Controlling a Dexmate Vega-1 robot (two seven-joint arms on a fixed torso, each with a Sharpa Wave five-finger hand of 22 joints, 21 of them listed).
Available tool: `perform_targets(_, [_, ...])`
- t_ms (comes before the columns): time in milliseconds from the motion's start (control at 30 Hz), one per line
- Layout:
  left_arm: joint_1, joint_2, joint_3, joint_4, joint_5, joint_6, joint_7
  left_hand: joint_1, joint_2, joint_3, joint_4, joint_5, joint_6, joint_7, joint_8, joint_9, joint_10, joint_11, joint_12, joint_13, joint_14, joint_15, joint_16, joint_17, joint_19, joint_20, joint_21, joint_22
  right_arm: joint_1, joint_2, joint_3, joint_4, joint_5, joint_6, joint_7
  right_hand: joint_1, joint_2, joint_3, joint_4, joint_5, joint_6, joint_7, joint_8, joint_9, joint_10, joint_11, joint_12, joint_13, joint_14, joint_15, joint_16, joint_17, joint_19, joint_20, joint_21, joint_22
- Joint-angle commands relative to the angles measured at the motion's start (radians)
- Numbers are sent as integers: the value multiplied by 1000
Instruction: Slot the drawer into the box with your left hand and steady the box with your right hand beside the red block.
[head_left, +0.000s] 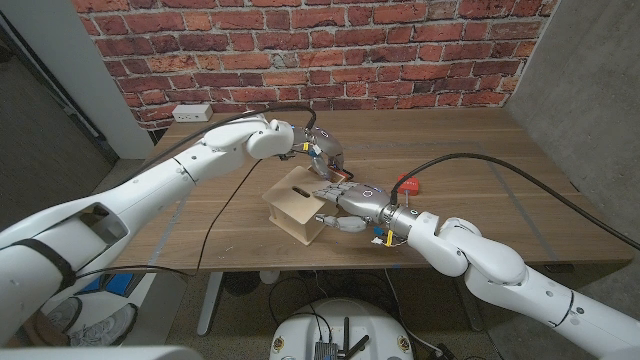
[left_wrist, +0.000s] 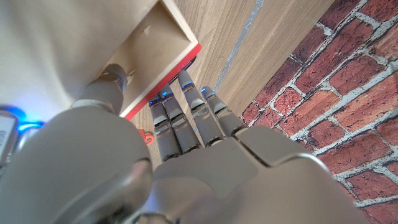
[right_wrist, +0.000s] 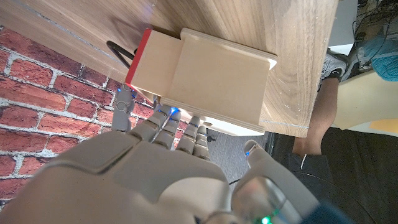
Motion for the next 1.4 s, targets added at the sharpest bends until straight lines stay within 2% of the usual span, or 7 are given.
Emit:
perform_targets(33, [-17,3,-7,8,-7,-22,12,-8,4,1,2,0,-11,1,-1,3,-5,-3,1,3,-7,-136,-1,1,-6,-166,3,2,10,7,-6,2,-2,-2,4,-7,102,4,-5,0,4,1,3,3,2,1,5,3,5,-84,-1,4,9,-117,4,-1])
perform_targets(367, [-20,2,-14,6,-2,-33,40,-4,18,10,1,3,-10,-1,3,3,-8,-3,4,3,-4,-138,3,2,-5,-165,3,1,9,1,-1,1,6,2,0,-7,102,5,-5,0,4,1,3,3,3,1,6,3,5,-84,-1,4,9,-117,3,-1])
perform_targets(767, [-40,-11,-18,15,-19,-28,18,3,16,14,-6,4,-5,-6,6,2,-9,-3,6,3,-12,-138,0,1,-7,-166,3,1,9,-7,5,0,19,5,6,-6,102,5,-6,0,4,2,2,3,2,-1,5,3,6,-84,-2,4,9,-116,3,-1])
perform_targets(1067, [-90,-40,-9,61,-89,-30,-61,-10,12,12,-2,3,-12,-8,6,3,-21,-2,5,3,-26,-132,-1,1,-13,-167,1,1,9,-8,6,1,21,6,3,-7,101,5,-6,0,3,2,2,3,1,-1,5,3,5,-84,-2,5,9,-115,2,-1])
perform_targets(1333, [-148,-72,1,132,-208,-34,-158,-57,22,9,17,0,-18,-5,8,3,-39,0,5,4,-44,-127,1,2,-20,-167,1,1,11,-3,4,1,18,1,6,-6,103,6,-5,0,3,0,2,3,1,-2,5,3,5,-85,-2,5,9,-116,2,-1])
perform_targets(1400, [-162,-77,7,149,-227,-38,-174,-86,23,3,27,-3,-24,-1,7,3,-48,9,5,4,-51,-124,1,2,-21,-166,1,1,12,-3,4,0,17,0,7,-6,103,6,-5,0,3,1,2,3,0,-3,5,3,5,-85,-2,5,9,-116,2,-1])
